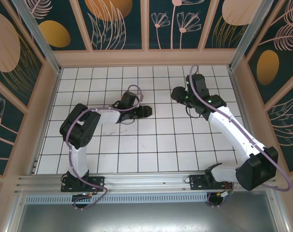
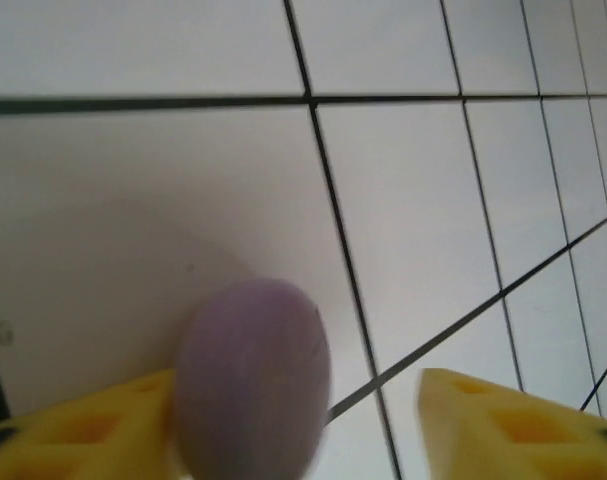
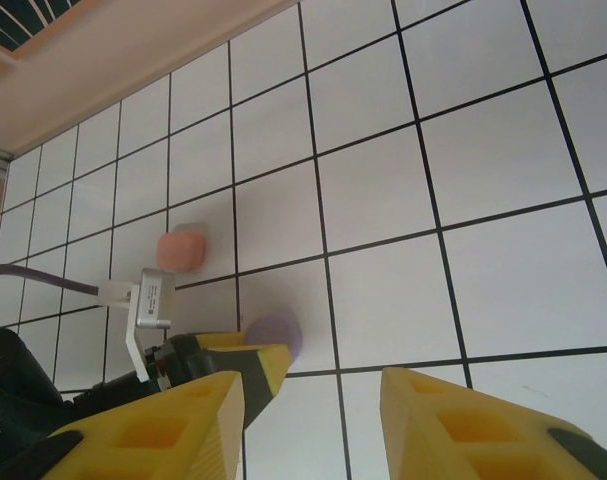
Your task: Insert wireless bluetooth earbuds into charging case
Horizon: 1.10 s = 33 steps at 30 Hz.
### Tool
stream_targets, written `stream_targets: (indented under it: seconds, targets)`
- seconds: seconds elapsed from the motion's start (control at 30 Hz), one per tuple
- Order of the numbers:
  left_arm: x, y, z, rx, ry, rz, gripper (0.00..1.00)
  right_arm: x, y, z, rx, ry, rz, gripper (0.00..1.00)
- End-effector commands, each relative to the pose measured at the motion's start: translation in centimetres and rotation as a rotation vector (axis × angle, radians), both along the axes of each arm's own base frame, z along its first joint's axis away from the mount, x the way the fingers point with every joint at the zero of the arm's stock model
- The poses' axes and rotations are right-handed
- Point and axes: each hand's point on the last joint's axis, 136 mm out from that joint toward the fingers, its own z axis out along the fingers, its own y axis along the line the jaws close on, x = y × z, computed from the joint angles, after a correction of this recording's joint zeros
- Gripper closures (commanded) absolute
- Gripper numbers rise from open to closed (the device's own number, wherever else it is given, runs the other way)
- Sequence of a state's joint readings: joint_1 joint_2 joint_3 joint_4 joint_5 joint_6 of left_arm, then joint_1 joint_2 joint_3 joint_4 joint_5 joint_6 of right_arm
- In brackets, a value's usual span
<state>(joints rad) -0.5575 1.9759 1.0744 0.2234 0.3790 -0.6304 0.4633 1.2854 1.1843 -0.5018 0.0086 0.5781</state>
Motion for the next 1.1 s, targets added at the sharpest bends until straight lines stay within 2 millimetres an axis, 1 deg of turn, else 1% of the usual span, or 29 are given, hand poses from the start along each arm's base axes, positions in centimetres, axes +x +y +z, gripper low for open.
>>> stream_targets:
  seconds: [0.0,0.07,0.13,0.2,0.23,0.33,0.37,0.4,0.43,0.5,0.53,0.57,0.63,0.7,0.73,0.8,0.87,0.9,1.0,1.07]
  targets:
    - [0.2,2.1,-1.1,0.144,0.015,0.026,0.01,0.2,-0.9,2.7,-0.002,-0.067,-0.017,0.55]
    - [0.7,2.6,-0.1,0.186,-0.015,0.032,0.01,0.2,-1.6,3.1,-0.010,-0.074,-0.028,0.46]
    - [1.4,3.1,1.7,0.225,-0.065,0.038,0.01,0.2,-2.7,3.5,-0.020,-0.090,-0.050,0.28]
    - [2.2,3.9,4.5,0.260,-0.132,0.054,0.01,0.4,-4.0,3.7,-0.044,-0.111,-0.080,0.05]
    - [2.4,4.2,5.8,0.272,-0.165,0.063,0.01,0.5,-4.7,3.7,-0.059,-0.118,-0.099,0.01]
    - [3.3,6.0,11.4,0.299,-0.316,0.119,0.01,1.3,-7.2,3.3,-0.131,-0.154,-0.173,0.01]
    - [3.4,6.9,13.6,0.308,-0.377,0.145,0.01,1.5,-8.2,3.1,-0.174,-0.177,-0.205,0.01]
    - [3.4,8.0,15.3,0.323,-0.433,0.172,0.01,1.8,-9.2,2.8,-0.212,-0.202,-0.240,0.01]
    - [3.4,9.1,16.6,0.340,-0.478,0.197,0.01,2.1,-10.1,2.5,-0.241,-0.216,-0.276,0.01]
    - [3.1,11.9,19.0,0.396,-0.609,0.237,0.01,2.5,-12.6,1.8,-0.312,-0.290,-0.372,0.01]
    - [2.6,13.1,19.7,0.425,-0.676,0.255,0.01,2.8,-13.4,1.9,-0.329,-0.340,-0.405,0.01]
    - [2.0,14.8,20.6,0.453,-0.755,0.293,0.01,2.8,-14.5,1.2,-0.349,-0.374,-0.443,0.01]
    - [0.5,17.9,21.5,0.485,-0.873,0.361,0.01,3.0,-16.1,0.1,-0.391,-0.416,-0.474,0.01]
    - [-0.9,21.4,21.5,0.509,-0.959,0.436,0.01,3.0,-17.9,-1.6,-0.417,-0.423,-0.518,0.01]
    - [-1.4,22.8,21.4,0.519,-0.981,0.470,0.01,3.1,-18.7,-2.5,-0.413,-0.424,-0.533,0.01]
    - [-2.3,25.4,20.0,0.551,-1.011,0.533,0.01,3.1,-20.2,-4.6,-0.411,-0.421,-0.555,0.01]
    - [-2.9,26.9,18.5,0.574,-1.033,0.569,0.01,3.2,-20.7,-6.3,-0.434,-0.428,-0.542,0.01]
    - [-3.1,27.4,17.5,0.575,-1.040,0.584,0.01,3.1,-20.8,-7.2,-0.458,-0.433,-0.530,0.01]
    - [-3.3,28.7,15.2,0.570,-1.043,0.638,0.01,3.1,-20.6,-9.1,-0.502,-0.466,-0.490,0.01]
    - [-3.5,29.3,14.1,0.604,-1.053,0.649,0.01,2.8,-20.2,-9.8,-0.518,-0.520,-0.454,0.01]
